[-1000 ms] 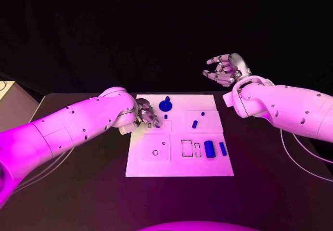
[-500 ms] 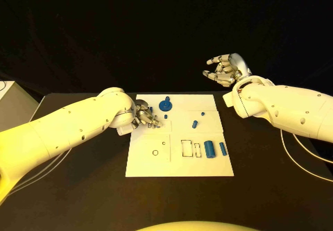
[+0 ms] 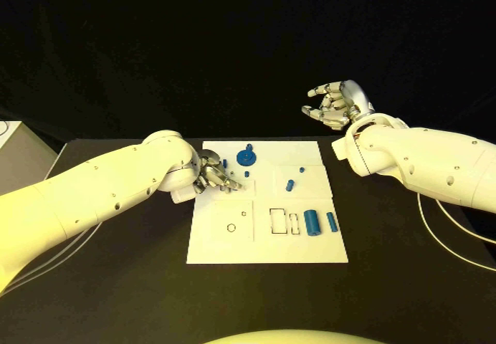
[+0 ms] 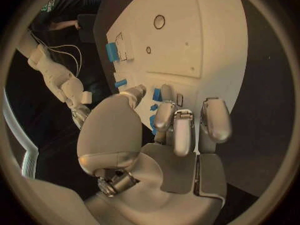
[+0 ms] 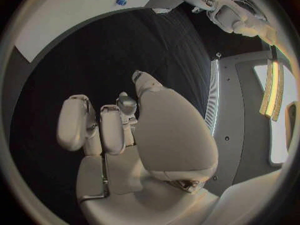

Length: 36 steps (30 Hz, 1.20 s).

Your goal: Assemble the parts on the task board

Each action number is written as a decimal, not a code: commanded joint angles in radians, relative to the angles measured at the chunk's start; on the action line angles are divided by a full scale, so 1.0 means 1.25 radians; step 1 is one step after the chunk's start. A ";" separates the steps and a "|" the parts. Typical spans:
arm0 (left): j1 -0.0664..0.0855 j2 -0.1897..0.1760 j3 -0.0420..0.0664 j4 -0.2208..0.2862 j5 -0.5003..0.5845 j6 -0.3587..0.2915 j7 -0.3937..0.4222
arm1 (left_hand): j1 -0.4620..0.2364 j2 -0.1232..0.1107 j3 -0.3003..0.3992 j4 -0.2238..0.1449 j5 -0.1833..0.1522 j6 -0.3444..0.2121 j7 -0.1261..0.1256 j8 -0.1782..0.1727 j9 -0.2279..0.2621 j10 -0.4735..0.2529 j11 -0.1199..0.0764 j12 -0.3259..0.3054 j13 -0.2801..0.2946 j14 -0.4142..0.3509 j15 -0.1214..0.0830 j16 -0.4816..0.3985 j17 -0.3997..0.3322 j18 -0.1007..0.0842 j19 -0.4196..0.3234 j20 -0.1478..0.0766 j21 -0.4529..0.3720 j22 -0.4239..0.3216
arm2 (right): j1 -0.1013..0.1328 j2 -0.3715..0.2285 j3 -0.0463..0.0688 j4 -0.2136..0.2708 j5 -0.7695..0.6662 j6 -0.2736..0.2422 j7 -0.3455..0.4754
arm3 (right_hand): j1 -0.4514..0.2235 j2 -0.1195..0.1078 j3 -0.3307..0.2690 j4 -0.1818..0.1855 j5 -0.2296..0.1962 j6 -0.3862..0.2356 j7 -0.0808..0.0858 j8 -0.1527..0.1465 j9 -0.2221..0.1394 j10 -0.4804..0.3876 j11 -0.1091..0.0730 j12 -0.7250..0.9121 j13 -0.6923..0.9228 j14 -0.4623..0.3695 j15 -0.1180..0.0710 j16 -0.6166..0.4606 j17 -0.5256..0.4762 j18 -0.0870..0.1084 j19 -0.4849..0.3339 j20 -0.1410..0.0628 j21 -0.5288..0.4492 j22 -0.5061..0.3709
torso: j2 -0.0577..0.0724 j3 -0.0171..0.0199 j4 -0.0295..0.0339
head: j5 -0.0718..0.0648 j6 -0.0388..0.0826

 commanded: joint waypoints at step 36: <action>-0.038 -0.229 0.069 0.238 0.262 -0.111 0.161 | -0.254 0.220 -0.372 0.005 -0.087 -0.402 0.156 0.097 -0.105 -0.540 0.158 -0.420 -0.607 -0.489 0.160 -0.600 -0.575 0.083 -0.278 0.138 -0.804 -0.729 | -0.004 -0.022 -0.003 0.017 0.042 0.030 0.039 | -0.015 -0.008 0.034 0.000 0.052 -0.011 0.003 0.017 -0.002 -0.039 0.000 -0.026 -0.041 -0.022 0.000 -0.043 -0.041 0.015 -0.016 0.000 -0.067 -0.041 | 0.000 0.0006 0.0004 | -0.002 0.025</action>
